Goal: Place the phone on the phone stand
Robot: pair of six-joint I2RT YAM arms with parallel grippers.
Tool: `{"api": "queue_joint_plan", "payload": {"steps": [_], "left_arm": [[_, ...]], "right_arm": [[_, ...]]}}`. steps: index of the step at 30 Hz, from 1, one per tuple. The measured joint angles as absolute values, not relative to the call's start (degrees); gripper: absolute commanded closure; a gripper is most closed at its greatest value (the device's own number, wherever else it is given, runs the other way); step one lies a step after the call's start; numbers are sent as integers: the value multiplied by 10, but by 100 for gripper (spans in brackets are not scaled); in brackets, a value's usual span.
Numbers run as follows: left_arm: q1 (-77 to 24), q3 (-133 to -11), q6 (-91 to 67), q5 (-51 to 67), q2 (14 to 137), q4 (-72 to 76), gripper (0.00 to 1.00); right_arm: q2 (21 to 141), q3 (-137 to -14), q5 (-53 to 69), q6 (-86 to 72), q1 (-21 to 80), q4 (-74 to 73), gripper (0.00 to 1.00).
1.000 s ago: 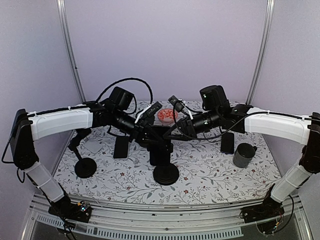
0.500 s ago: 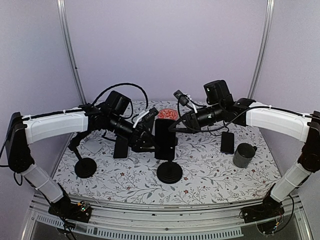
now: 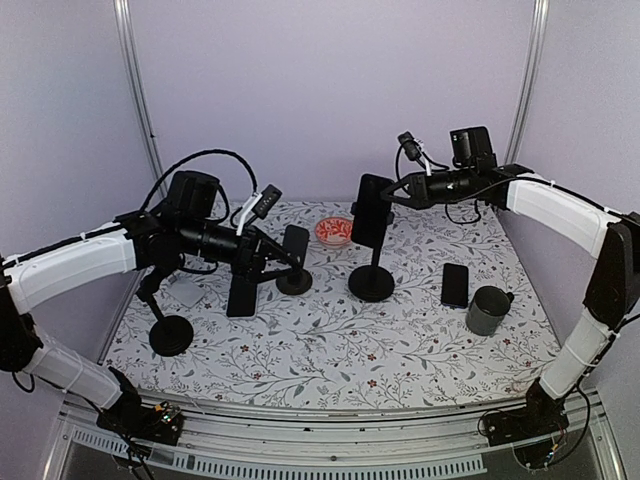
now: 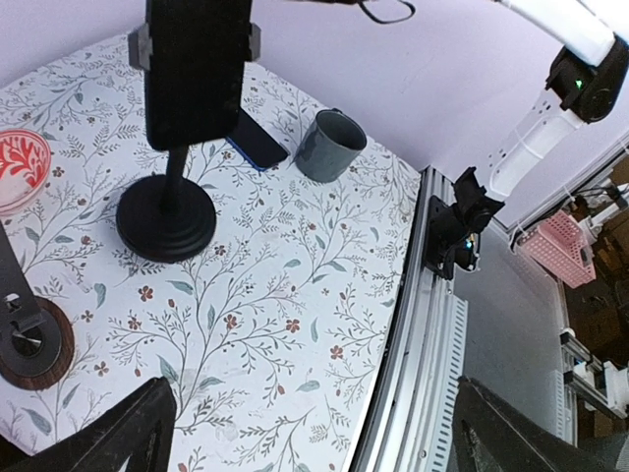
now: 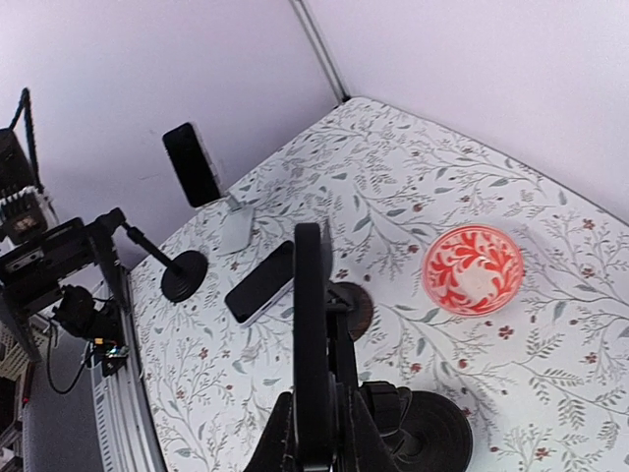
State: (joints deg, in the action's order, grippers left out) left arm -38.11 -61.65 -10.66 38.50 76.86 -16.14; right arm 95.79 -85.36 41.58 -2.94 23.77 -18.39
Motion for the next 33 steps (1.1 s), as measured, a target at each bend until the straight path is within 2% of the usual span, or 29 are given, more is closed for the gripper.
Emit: {"api": "queue_joint_plan", "payload": {"steps": [15,29,33], "left_arm": [[-381,-579,-150,352,683,-141,1],[-381,-576,-166,327,683,-145,1],[-381,-575,-166,322,683,-144,1]], "right_arm": [[1037,-915,382,-12,126,-150,100],[1050,-914,378,-12,119,-125,95],[1053,-905,378,-12,119,-123,90]]}}
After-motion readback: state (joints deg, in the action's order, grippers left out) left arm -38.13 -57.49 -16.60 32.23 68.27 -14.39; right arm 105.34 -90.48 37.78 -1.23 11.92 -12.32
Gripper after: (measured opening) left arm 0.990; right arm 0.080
